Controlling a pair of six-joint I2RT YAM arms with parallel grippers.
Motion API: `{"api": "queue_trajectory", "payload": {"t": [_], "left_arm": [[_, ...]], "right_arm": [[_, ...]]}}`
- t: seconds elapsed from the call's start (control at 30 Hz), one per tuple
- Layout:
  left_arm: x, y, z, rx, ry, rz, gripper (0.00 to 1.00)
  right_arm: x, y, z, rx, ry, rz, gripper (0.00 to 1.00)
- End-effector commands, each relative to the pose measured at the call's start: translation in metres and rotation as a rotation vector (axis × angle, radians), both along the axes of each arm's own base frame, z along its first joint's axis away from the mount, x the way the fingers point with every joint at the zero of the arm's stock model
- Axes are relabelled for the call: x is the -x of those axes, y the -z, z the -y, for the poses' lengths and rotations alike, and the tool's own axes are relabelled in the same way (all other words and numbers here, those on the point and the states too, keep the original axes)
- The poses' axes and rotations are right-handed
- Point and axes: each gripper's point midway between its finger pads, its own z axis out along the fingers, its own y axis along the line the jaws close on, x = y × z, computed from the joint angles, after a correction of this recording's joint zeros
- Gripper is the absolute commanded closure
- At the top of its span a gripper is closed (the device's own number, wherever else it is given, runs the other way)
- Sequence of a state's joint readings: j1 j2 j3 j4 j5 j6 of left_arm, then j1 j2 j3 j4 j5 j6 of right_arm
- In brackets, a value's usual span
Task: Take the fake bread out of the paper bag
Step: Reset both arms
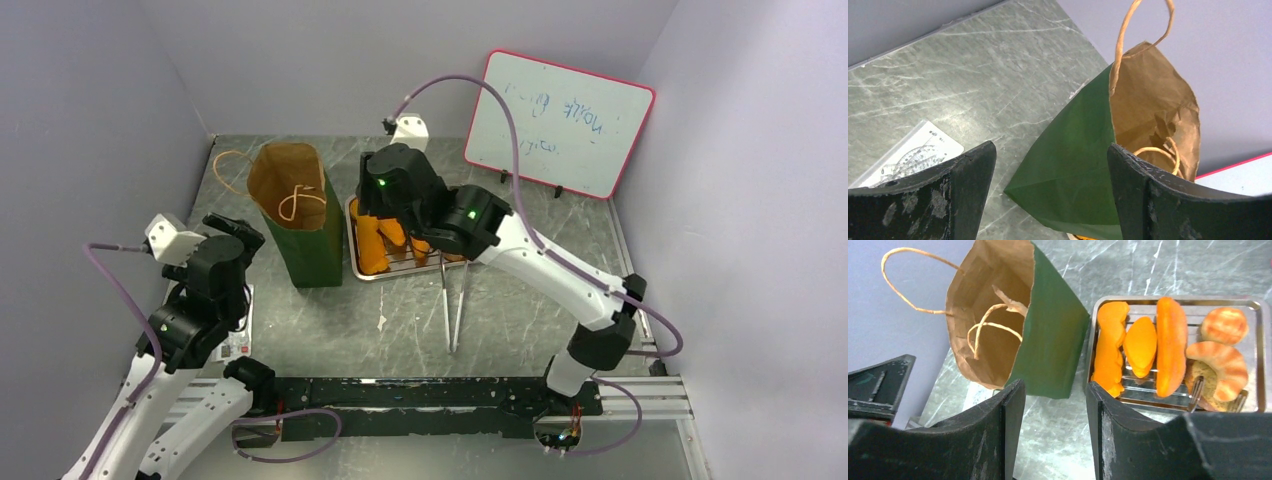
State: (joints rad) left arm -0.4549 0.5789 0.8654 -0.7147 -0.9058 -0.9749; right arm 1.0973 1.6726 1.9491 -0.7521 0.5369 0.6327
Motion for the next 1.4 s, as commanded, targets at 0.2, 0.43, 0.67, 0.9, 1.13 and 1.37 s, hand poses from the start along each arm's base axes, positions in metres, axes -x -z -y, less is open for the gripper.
{"api": "queue_trajectory", "payload": {"t": [0.2, 0.43, 0.67, 0.9, 1.13, 1.37], "left_arm": [[-0.001, -0.057, -0.023, -0.119, -0.097, 0.102, 0.23], [-0.013, -0.099, -0.034, -0.278, -0.172, 0.110, 0.21], [-0.058, -0.148, -0.046, -0.505, -0.258, 0.165, 0.16], [-0.113, -0.173, -0.104, -0.494, -0.305, 0.137, 0.14], [-0.147, -0.173, -0.142, -0.467, -0.413, 0.128, 0.13], [-0.180, -0.062, -0.222, -0.220, -0.529, 0.035, 0.11]], "right_arm": [[-0.005, 0.000, 0.105, 0.050, 0.280, 0.172, 0.48], [-0.056, 0.063, 0.227, 0.147, 0.557, 0.177, 0.36], [-0.102, 0.121, 0.324, 0.207, 0.757, 0.121, 0.21], [-0.113, 0.139, 0.371, 0.188, 0.834, 0.102, 0.11], [-0.123, 0.144, 0.388, 0.140, 0.869, 0.087, 0.06], [-0.132, 0.172, 0.405, 0.191, 0.925, 0.027, 0.00]]}}
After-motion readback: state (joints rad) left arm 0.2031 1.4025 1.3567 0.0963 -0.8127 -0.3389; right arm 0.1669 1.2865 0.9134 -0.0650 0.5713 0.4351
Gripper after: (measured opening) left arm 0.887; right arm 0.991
